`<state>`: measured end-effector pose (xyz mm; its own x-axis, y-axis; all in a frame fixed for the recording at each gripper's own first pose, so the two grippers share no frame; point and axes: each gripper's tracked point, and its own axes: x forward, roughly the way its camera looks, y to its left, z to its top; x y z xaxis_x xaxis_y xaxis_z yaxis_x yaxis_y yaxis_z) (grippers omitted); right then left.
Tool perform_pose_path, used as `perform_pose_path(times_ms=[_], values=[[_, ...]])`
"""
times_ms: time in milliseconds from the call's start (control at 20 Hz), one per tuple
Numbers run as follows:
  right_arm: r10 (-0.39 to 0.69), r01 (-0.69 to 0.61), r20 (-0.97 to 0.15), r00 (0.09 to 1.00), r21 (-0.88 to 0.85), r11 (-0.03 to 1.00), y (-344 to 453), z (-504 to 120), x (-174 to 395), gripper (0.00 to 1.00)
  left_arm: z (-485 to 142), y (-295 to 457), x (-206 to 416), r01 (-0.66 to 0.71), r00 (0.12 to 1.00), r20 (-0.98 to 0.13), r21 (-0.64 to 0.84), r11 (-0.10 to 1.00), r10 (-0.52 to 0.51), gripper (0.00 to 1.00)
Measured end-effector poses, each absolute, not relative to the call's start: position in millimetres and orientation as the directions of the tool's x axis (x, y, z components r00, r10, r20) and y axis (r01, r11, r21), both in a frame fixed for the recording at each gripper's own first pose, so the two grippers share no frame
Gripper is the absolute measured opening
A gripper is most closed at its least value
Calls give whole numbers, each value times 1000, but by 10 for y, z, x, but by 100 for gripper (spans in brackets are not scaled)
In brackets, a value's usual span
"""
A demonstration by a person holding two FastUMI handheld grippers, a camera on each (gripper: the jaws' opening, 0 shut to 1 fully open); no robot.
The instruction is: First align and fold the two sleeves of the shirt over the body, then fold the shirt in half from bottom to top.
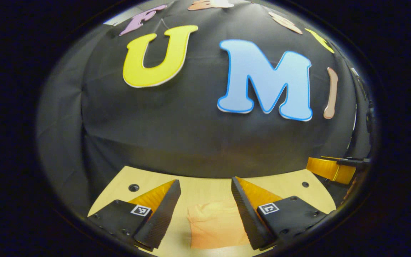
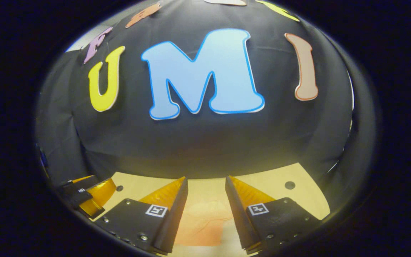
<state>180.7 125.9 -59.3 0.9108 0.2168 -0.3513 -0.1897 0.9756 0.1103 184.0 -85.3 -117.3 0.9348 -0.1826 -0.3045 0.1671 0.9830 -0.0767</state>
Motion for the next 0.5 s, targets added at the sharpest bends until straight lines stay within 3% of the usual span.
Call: perform_pose_path(times_ms=[200, 250, 500], values=[[233, -212, -266, 935, 105, 972, 1224, -142, 1344, 63, -583, -841, 1325, 159, 963, -213, -45, 986, -165, 92], [237, -218, -250, 939, 103, 971, 1215, -56, 1226, 67, -478, -836, 1183, 163, 967, -194, -33, 986, -167, 93], [246, -227, -187, 951, 116, 967, 1135, 138, 528, 67, -80, -861, 548, 180, 977, -123, 36, 983, -175, 92]])
